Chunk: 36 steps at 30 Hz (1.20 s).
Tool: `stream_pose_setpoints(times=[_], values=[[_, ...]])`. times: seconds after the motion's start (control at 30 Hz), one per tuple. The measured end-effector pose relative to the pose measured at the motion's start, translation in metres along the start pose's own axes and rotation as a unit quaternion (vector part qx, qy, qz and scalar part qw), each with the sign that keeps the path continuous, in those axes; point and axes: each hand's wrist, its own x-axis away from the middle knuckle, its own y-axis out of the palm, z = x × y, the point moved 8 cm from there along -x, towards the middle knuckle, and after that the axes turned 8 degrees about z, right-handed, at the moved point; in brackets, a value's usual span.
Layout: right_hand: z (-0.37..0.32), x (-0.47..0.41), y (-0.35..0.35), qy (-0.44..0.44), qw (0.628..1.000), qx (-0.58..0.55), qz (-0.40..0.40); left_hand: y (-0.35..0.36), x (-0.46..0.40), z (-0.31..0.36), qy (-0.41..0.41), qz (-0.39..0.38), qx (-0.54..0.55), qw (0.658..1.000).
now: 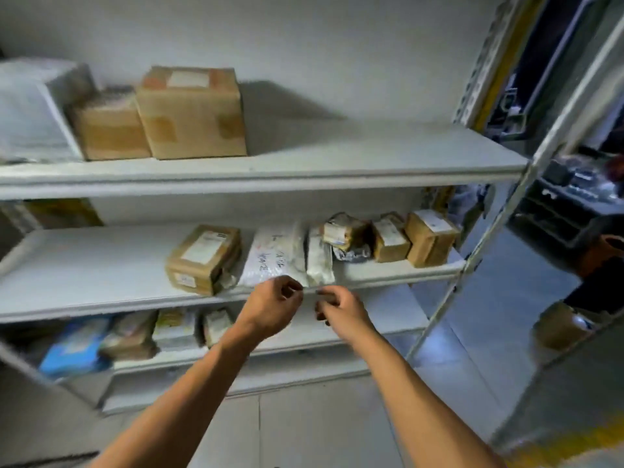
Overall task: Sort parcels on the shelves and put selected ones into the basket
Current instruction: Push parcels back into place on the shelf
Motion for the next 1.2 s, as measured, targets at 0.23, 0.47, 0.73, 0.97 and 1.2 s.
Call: stream_pose_setpoints(times=[0.23,0.47,0.73,0.97,1.2], values=[[-0.166,-0.056,0.045,-0.194,0.979,-0.056,0.006,-0.138,-0.065,0.012,0.016,0.203,0.056,0.978],[-0.288,-0.106,0.046,-0.312,0.923,-0.150,0.167,-0.267,-0.132,0.037,0.041,0.413,0.034,0.909],[-0.347,-0.192,0.111,-0.199,0.972,-0.120,-0.044,-0.311,-0.207,0.002,-0.099,0.429,0.019,0.898],[-0.318,-0.176,0.053,-0.192,0.960,-0.184,0.081,-0.290,-0.162,0.003,0.002,0.443,0.261,0.857],[-0.297,-0.150,0.041,-0.197,0.942,-0.270,0.010,-0.264,-0.155,0.004,-0.030,0.233,0.427,0.873]])
